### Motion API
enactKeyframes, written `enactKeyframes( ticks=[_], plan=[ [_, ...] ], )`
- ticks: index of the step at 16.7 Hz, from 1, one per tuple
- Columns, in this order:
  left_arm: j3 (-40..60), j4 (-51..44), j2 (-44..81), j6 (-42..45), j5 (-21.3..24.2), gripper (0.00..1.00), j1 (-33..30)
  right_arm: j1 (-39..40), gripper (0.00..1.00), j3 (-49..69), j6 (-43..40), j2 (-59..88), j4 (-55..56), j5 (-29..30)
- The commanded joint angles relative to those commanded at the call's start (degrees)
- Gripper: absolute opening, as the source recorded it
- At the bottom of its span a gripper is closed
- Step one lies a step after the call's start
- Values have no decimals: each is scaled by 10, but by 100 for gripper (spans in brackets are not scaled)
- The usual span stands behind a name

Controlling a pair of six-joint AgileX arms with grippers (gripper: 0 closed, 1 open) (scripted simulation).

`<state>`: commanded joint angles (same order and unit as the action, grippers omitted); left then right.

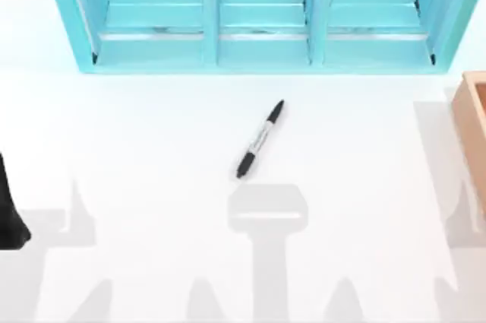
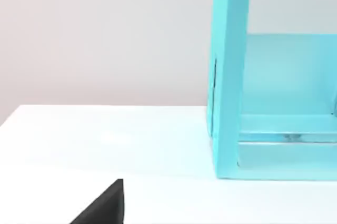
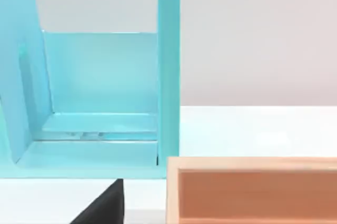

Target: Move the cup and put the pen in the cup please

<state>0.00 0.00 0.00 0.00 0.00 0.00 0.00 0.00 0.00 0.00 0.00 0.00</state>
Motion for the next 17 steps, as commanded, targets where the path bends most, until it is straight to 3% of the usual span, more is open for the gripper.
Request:
enactKeyframes(
  ticks=[7, 17],
  plan=[
    [0, 0, 0, 0, 0, 100, 0, -23, 100, 88, -22, 91, -83, 0],
    [0, 0, 0, 0, 0, 100, 0, -130, 100, 543, -124, 615, -464, 0]
  ],
)
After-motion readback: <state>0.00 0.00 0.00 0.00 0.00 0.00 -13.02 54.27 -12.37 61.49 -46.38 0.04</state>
